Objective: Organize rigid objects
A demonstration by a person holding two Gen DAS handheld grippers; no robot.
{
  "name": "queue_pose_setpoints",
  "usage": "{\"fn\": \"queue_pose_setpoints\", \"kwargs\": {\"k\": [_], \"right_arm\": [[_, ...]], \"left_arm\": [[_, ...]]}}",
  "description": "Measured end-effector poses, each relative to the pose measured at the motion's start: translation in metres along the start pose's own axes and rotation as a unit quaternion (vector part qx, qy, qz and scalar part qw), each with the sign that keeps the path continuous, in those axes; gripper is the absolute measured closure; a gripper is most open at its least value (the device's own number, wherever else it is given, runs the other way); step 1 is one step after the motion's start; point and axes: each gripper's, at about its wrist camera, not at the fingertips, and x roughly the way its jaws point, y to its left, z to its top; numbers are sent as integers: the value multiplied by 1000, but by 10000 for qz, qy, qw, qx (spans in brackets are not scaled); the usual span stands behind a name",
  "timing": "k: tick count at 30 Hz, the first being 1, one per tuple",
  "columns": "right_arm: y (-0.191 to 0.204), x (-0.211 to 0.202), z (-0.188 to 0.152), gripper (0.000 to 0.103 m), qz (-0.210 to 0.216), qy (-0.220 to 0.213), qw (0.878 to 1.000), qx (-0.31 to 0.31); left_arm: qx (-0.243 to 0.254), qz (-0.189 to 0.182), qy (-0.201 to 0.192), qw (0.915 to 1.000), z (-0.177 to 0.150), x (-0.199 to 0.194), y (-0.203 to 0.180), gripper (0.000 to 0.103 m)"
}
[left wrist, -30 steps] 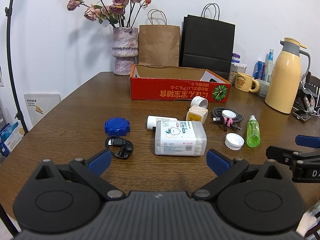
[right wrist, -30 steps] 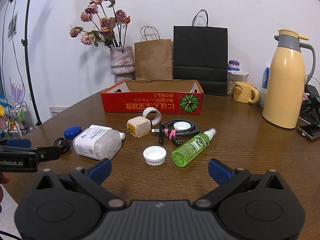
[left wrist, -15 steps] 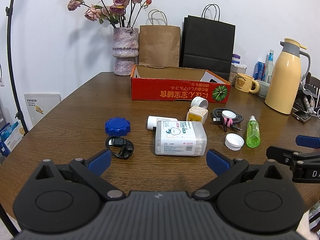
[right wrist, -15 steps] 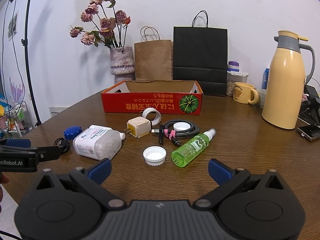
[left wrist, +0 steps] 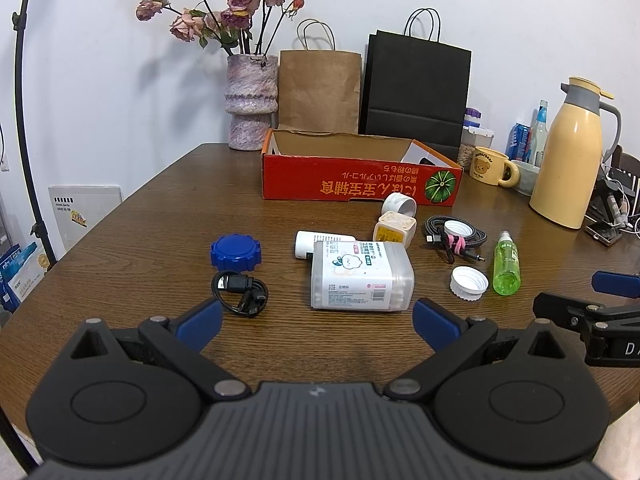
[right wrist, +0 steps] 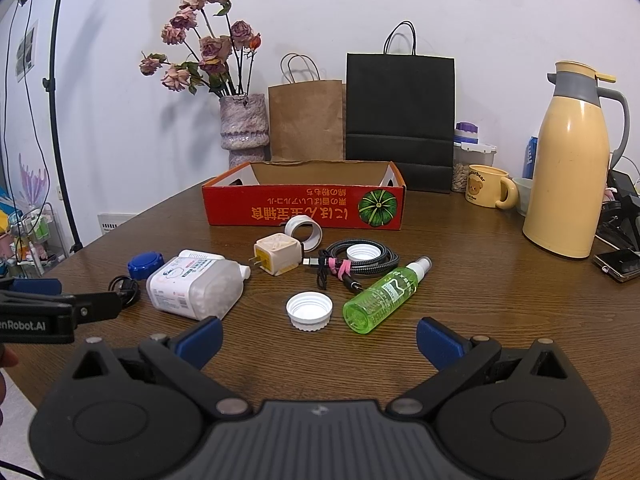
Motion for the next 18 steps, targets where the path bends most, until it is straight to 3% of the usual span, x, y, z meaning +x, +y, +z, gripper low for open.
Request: {"fn": "queue_pose_setpoints", "kwargs": {"k": [18], "right_arm": [[-3, 6, -1, 0, -31, 63, 10000, 5]], "left_arm": [[-62, -15, 76, 10000, -2, 10, 6, 0]]}}
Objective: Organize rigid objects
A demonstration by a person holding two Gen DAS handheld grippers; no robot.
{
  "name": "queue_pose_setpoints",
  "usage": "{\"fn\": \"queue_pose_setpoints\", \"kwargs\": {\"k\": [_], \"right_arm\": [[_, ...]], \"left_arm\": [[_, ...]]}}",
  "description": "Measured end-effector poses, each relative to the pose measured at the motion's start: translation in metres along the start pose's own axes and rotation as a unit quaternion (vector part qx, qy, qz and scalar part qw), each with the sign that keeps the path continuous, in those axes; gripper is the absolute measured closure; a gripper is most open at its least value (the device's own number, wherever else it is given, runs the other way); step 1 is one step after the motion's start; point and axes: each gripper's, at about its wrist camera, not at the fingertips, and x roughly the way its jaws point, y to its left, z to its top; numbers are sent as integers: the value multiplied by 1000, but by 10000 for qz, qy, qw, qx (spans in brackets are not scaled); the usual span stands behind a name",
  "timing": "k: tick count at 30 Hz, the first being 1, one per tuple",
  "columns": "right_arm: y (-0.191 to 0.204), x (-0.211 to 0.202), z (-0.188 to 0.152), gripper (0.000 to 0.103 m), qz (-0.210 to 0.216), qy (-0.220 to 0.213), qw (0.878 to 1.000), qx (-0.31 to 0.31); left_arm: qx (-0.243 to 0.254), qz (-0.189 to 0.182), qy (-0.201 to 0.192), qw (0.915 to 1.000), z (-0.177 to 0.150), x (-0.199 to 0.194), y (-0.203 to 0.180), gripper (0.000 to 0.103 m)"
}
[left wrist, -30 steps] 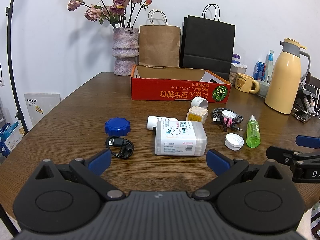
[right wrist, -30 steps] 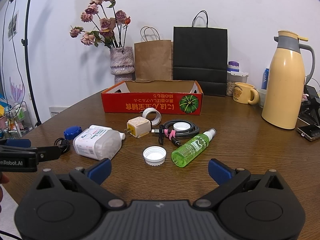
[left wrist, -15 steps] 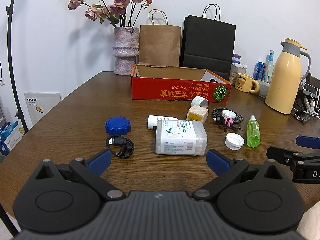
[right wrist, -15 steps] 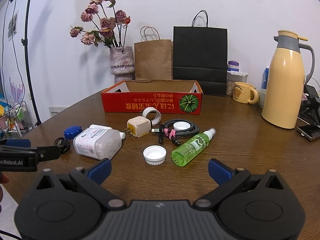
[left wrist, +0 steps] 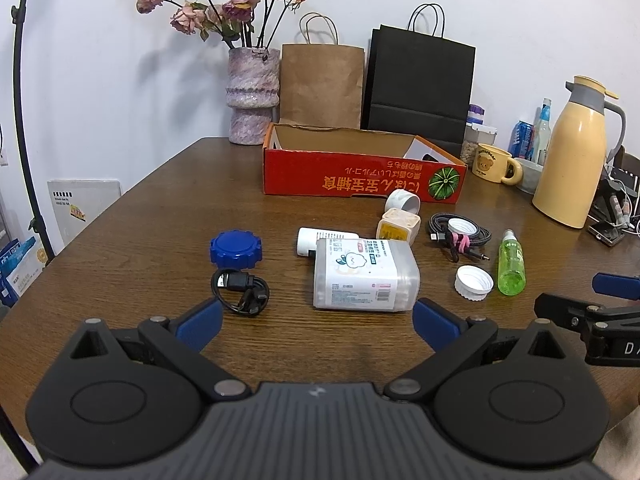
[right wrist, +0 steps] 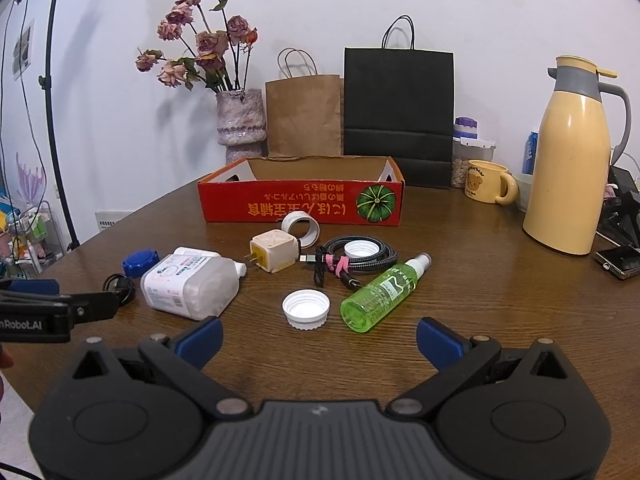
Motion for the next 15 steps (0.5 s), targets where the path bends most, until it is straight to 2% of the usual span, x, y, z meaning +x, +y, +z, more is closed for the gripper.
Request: {"fn": "queue_pose_setpoints", "kwargs": {"k": [8, 15], "right_arm": [[-2, 15, 2, 0, -32, 120, 9999, 17], [-5, 32, 5, 0, -105, 247, 9996, 22]], "left_arm": [[-40, 45, 97, 9999, 2, 14, 6, 0], [-173, 344, 257, 9989, 10, 34, 21, 0]]}}
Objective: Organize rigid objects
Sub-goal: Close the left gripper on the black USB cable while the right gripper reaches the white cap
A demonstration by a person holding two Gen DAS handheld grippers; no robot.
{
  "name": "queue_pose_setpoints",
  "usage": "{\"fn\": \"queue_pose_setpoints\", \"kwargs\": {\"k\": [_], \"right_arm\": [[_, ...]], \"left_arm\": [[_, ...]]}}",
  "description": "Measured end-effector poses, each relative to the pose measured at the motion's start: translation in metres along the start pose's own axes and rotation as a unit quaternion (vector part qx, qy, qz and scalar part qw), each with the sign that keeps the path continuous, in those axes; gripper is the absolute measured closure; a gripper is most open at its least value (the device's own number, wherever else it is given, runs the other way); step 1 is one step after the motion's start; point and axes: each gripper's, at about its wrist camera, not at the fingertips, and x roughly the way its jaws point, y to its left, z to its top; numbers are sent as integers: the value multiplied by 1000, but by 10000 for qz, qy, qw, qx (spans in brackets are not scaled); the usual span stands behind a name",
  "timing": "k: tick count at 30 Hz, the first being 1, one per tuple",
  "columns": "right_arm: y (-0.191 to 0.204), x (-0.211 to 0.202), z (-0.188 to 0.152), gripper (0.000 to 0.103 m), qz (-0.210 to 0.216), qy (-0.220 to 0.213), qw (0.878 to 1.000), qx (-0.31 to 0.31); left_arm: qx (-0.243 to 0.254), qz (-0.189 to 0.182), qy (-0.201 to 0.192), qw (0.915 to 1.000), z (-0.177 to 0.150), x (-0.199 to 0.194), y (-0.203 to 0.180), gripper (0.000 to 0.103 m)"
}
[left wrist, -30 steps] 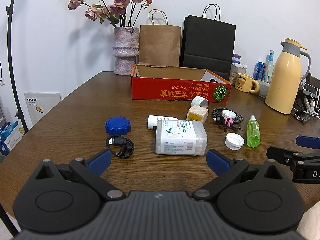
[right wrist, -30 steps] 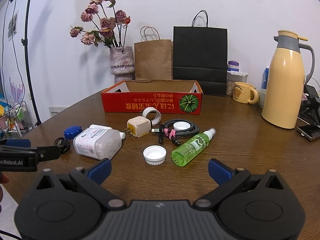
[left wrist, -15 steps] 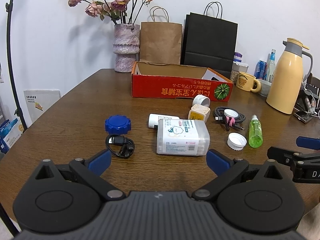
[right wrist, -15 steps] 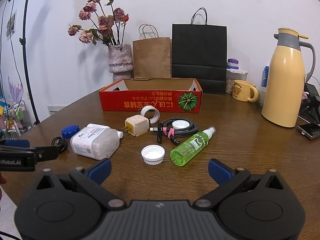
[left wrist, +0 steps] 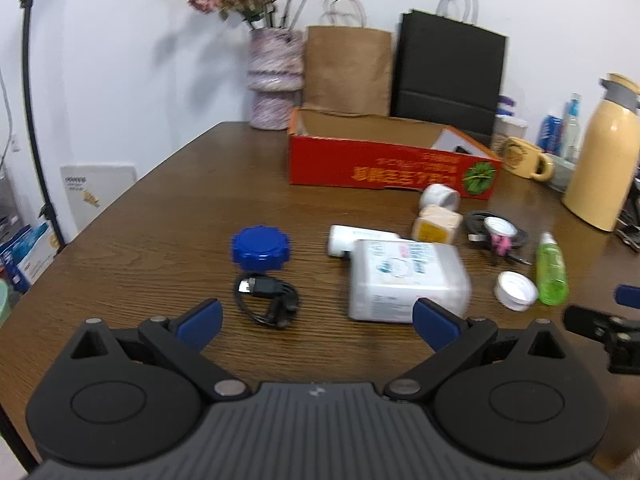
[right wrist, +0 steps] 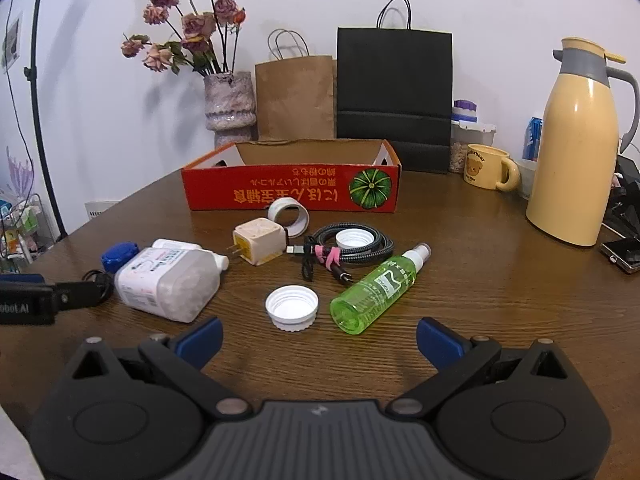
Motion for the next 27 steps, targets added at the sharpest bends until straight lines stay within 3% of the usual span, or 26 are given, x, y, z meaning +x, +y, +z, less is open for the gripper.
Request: {"fn": "queue_pose_setpoints", "kwargs": {"k": [10, 20, 25, 27], "right_arm": [[0, 21, 3, 0, -58, 134, 9999, -2], [4, 32, 5, 0, -52, 212, 9998, -49], [4, 37, 6, 0, -97, 254, 9996, -55], [4, 40, 7, 0, -115, 268, 9996, -50]], "left_arm": [[-17, 711, 470, 9964, 3, 35, 21, 0], [146, 872, 578, 9944, 7, 58, 22, 0], [76, 788, 611, 9950, 8, 62, 24, 12], [69, 714, 578, 9957, 8, 61, 24, 25]]}}
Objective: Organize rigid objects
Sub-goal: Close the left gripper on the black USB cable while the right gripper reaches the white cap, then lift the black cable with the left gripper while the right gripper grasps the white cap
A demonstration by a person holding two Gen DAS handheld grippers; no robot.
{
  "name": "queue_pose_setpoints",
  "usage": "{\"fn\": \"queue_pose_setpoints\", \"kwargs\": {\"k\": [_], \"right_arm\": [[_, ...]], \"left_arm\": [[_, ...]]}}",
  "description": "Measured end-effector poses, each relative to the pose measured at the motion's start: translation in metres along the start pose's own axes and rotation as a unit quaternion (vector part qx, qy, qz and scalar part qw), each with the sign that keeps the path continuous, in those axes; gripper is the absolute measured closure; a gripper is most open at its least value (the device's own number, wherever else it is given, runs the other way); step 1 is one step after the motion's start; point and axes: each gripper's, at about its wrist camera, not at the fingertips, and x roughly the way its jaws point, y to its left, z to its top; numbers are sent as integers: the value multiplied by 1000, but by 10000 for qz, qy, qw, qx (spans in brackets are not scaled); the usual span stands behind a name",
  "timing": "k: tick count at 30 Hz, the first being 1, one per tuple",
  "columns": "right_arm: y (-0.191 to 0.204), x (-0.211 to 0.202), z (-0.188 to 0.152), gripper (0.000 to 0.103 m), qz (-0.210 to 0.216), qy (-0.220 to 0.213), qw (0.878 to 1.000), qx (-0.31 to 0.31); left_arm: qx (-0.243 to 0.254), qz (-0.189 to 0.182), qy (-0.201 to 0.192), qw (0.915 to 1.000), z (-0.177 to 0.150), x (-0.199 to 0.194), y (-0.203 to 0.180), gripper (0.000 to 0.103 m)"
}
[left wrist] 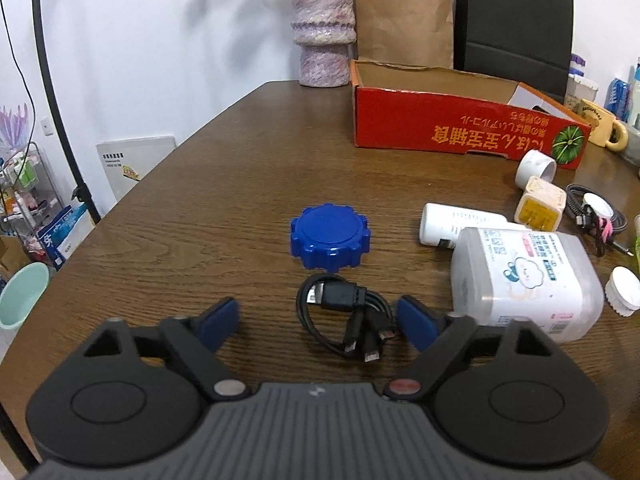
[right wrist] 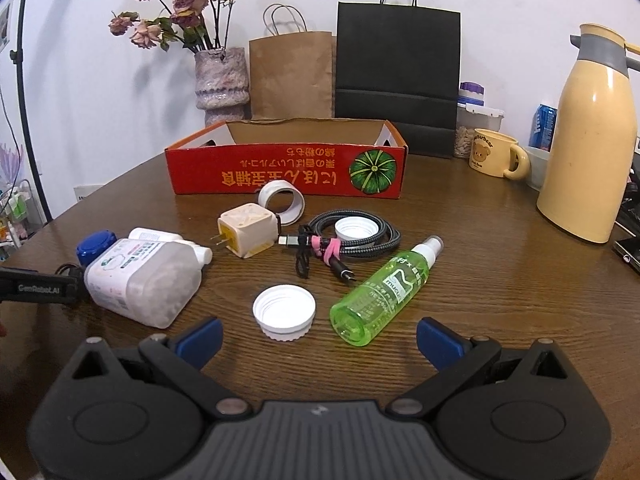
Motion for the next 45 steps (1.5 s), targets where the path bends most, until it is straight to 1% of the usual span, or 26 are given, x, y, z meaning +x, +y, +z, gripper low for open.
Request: {"fn": "queue_pose_setpoints", "kwargs": {"k": [1, 3, 5, 17, 22, 28, 30, 31, 33, 35, 40, 41, 43, 44, 45], "right_arm": [[0, 1, 0, 0, -5, 3, 10000, 4], [0, 3, 1, 0, -7, 8, 10000, 3], [-1, 4, 2, 0, -5, 13, 10000, -2], [3, 6, 4, 0, -19, -18, 10000, -52], [10, 1, 7, 0, 48, -179, 9996, -193], [23, 7, 13, 16, 171, -227, 9984, -496], [26, 10, 13, 26, 181, -197, 9980, -565], [27, 13, 13, 29, 200, -167, 9979, -588], [28, 19, 13, 38, 213, -98, 9977, -633], [29, 25, 13, 44, 218, -23, 9974, -685], [30, 34, 12, 48, 204, 56, 9970, -745], [29, 36, 12, 51, 205, 105, 9971, -720], [26, 41, 12, 61, 239, 207, 9975, -633], [24, 42, 12, 63, 286, 206, 9978, -564], [22, 42, 11, 64, 317, 211, 9980, -509]], "left_arm": [[5, -51, -20, 10000, 0, 0, -1, 29], [12, -142, -55, 9999, 0, -2, -2, 43], [16, -186, -93, 9998, -1, -4, -2, 54], [-121, -258, -156, 9995, 2, -8, 2, 55], [-156, -291, -256, 9991, 3, -15, 5, 56], [-220, -281, -340, 9988, 6, -23, 10, 56], [-232, -285, -366, 9987, 6, -25, 11, 56], [-233, -291, -377, 9986, 6, -26, 12, 56], [-240, -302, -399, 9985, 6, -28, 13, 56], [-248, -312, -422, 9983, 6, -30, 14, 56], [-284, -348, -465, 9979, 7, -33, 14, 56], [-284, -359, -475, 9978, 7, -33, 14, 56], [-278, -377, -494, 9977, 7, -35, 14, 56], [-277, -385, -504, 9976, 8, -36, 13, 56], [-271, -392, -515, 9975, 8, -37, 13, 56]]}}
